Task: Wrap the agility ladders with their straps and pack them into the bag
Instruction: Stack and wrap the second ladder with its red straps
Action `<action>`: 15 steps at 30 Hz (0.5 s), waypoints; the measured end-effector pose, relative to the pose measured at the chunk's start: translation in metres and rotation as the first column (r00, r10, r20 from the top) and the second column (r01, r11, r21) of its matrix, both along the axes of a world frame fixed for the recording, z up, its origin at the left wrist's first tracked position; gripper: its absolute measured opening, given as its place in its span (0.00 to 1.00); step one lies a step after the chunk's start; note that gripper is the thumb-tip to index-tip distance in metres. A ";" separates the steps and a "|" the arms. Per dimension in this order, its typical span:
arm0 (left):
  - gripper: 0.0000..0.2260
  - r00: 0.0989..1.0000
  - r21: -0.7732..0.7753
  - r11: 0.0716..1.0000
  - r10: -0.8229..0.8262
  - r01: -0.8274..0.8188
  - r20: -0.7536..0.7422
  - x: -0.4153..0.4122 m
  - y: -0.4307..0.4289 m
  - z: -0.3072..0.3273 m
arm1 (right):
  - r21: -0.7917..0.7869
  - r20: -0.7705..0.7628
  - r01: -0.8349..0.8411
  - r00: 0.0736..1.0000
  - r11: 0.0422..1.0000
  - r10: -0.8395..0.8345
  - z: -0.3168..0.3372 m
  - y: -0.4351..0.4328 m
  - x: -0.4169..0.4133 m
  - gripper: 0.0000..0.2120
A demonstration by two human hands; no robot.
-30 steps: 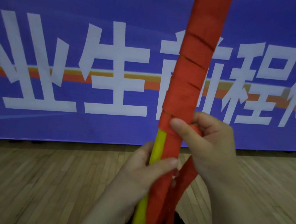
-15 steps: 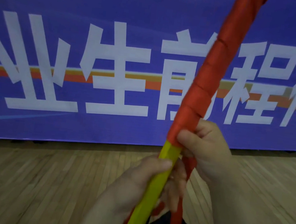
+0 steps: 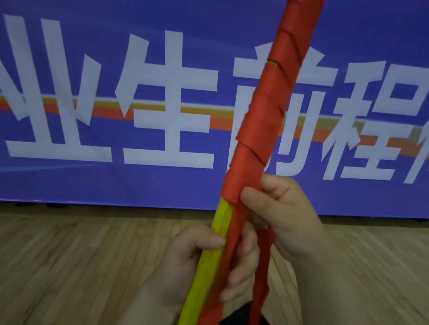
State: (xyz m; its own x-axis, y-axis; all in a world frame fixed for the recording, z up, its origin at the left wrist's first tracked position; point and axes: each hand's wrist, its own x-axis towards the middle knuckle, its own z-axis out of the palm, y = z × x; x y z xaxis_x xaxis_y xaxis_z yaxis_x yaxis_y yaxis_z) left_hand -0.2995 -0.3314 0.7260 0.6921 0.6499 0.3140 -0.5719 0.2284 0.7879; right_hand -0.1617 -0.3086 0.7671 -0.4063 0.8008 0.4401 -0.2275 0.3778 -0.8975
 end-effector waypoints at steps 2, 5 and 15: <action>0.14 0.895 0.115 0.935 0.355 -0.336 -0.270 -0.001 0.001 0.000 | 0.084 -0.025 0.267 0.964 0.960 -0.265 0.006 -0.004 -0.002 0.07; 0.13 0.405 0.519 0.541 0.841 -0.662 -0.360 0.005 0.005 -0.007 | 0.355 0.064 0.606 0.744 0.712 -0.665 0.005 -0.003 -0.007 0.19; 0.10 0.978 0.111 0.973 0.206 -0.202 -0.024 -0.005 0.001 -0.004 | 0.001 0.057 -0.078 0.995 0.997 0.078 0.005 -0.011 -0.002 0.16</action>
State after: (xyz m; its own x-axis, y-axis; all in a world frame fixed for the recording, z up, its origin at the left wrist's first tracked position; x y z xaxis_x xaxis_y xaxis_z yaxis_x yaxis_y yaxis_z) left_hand -0.3044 -0.3299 0.7220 0.5602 0.7423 0.3677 -0.5690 0.0223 0.8220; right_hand -0.1640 -0.3201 0.7723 -0.4918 0.7642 0.4174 -0.2055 0.3640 -0.9085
